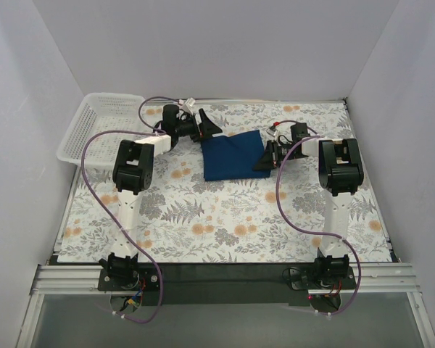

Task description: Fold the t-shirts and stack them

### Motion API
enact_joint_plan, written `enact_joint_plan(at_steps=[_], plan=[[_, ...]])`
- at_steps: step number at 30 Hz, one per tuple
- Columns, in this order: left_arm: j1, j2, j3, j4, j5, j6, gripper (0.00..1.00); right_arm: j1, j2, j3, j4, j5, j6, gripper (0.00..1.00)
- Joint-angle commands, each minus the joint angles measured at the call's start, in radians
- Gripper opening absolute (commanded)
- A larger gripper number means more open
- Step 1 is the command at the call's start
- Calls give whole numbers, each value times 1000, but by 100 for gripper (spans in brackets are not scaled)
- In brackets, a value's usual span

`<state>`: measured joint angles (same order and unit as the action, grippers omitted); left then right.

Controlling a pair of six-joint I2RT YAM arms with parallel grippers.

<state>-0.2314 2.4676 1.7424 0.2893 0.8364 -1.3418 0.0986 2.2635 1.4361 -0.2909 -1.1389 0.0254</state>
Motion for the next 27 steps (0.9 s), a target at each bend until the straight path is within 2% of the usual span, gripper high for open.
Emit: enact_joint_plan(at_steps=[1,5,7,8,9,13,14,15,18,24,27], plan=[[9,24,54,-62,-62,23,89,-4,13,29,-66,32,-102,20],[20,4,126,-59,-59,76,90,-5,-59,127,-138,-36,-200,33],[20,-57,144,-56,-78,121,92,-4,-97,161,-192,13,-251,37],[20,-87,138,-53,-86,169,93,-7,-132,185,-201,39,-260,42],[20,-116,131,-52,-97,194,95,-5,-148,193,-211,113,-268,45],[20,-352,-48,-4,-193,311,98,-4,-176,224,-205,342,-280,58],[20,-468,-151,25,-239,326,98,-2,-167,230,-205,385,-274,62],[20,-523,-214,39,-255,346,98,0,-157,245,-203,469,-256,63],[20,-754,-436,71,-332,384,98,7,-124,254,-200,571,-225,66],[35,-1138,-775,62,-433,374,98,49,-65,273,-185,660,-213,67],[46,-1254,-857,-7,-468,329,98,55,-36,285,-185,650,-200,66]])
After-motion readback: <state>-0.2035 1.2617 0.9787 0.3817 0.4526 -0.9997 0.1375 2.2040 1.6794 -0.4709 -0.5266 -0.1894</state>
